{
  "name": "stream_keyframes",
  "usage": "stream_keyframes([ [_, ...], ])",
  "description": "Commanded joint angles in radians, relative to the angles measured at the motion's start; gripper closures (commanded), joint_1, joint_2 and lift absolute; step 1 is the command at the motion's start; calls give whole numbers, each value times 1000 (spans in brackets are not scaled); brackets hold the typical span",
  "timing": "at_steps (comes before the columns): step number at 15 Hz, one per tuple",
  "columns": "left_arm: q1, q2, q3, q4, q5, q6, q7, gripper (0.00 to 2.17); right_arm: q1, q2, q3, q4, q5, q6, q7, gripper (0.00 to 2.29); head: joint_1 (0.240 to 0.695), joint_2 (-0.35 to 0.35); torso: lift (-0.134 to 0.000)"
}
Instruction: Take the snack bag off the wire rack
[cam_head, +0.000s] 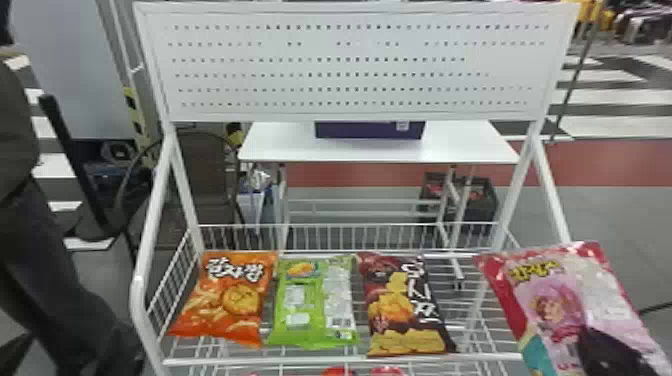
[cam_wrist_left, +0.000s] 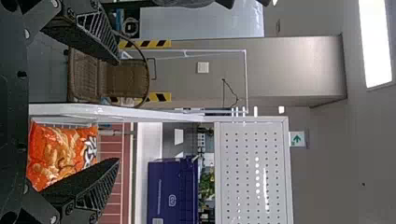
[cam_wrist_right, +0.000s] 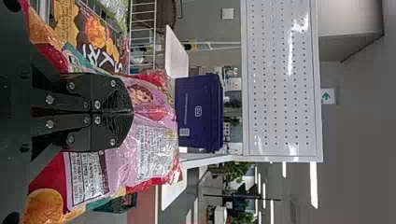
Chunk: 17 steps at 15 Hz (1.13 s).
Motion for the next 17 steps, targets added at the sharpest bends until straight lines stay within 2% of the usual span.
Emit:
stream_keyframes([
  [1, 0, -1, 1, 0, 0, 1, 0, 164, 0, 1, 0, -3, 0, -2, 0, 2132, 499, 0, 0],
  [17, -2, 1, 6, -2, 2, 1, 3, 164, 0, -7, -5, -1, -6, 1, 1, 2132, 499, 0, 0],
])
